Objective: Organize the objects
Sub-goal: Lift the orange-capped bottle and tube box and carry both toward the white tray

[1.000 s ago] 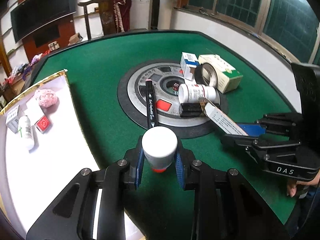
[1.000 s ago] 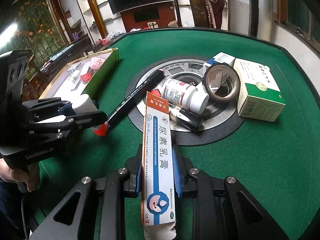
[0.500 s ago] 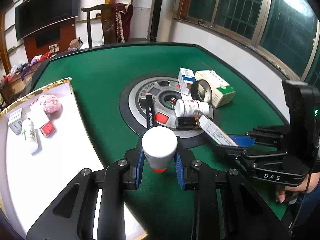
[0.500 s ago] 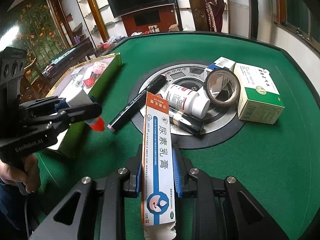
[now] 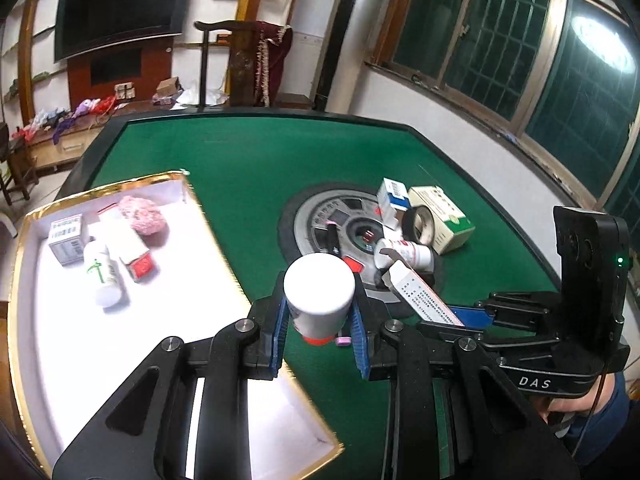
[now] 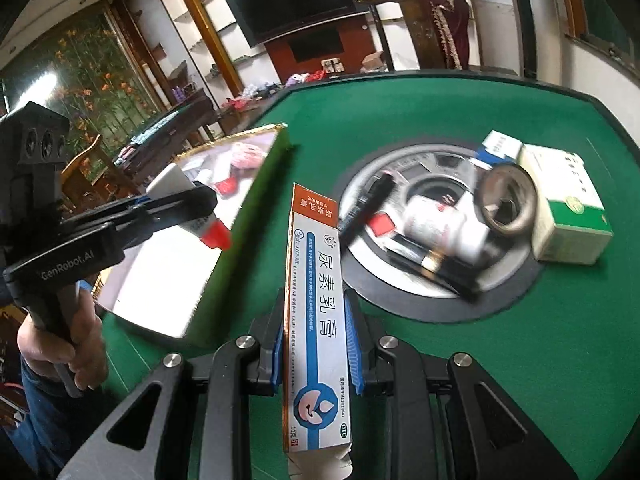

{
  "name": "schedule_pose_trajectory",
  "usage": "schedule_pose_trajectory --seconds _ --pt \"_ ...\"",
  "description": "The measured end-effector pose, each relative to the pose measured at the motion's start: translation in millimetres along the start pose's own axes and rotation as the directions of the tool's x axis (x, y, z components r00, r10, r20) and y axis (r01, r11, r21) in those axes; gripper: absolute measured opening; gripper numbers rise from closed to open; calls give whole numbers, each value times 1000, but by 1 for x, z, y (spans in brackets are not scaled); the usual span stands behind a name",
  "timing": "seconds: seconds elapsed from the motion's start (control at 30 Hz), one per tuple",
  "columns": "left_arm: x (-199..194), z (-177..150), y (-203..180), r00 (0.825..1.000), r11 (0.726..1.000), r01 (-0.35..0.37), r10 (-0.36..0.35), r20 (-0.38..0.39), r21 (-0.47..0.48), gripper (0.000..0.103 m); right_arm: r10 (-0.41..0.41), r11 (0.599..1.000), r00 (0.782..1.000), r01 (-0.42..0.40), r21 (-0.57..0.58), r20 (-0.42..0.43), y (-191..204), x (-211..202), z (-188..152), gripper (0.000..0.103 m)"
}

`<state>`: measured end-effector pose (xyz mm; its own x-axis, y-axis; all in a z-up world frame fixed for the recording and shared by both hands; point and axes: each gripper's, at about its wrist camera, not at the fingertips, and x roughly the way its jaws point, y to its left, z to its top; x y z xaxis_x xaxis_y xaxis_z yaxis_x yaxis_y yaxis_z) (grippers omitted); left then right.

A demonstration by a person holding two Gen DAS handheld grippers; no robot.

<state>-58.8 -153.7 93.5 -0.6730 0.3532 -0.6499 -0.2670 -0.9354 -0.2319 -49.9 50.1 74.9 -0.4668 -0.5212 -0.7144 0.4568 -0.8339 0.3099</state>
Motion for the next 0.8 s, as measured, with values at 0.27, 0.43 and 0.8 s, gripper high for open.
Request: schedule_pose_trajectory --seconds 0.27,0.43,0.8 --pt "-27 4 40 998 996 -36 39 40 -77 26 61 997 998 -60 -46 17 46 12 27 24" --pt "-41 1 71 996 989 -76 83 45 -130 26 106 992 994 -107 -67 -14 75 36 38 24" --pt "-54 -16 155 973 932 -226 231 -17 -285 27 168 979 978 -180 -94 -124 136 103 55 24"
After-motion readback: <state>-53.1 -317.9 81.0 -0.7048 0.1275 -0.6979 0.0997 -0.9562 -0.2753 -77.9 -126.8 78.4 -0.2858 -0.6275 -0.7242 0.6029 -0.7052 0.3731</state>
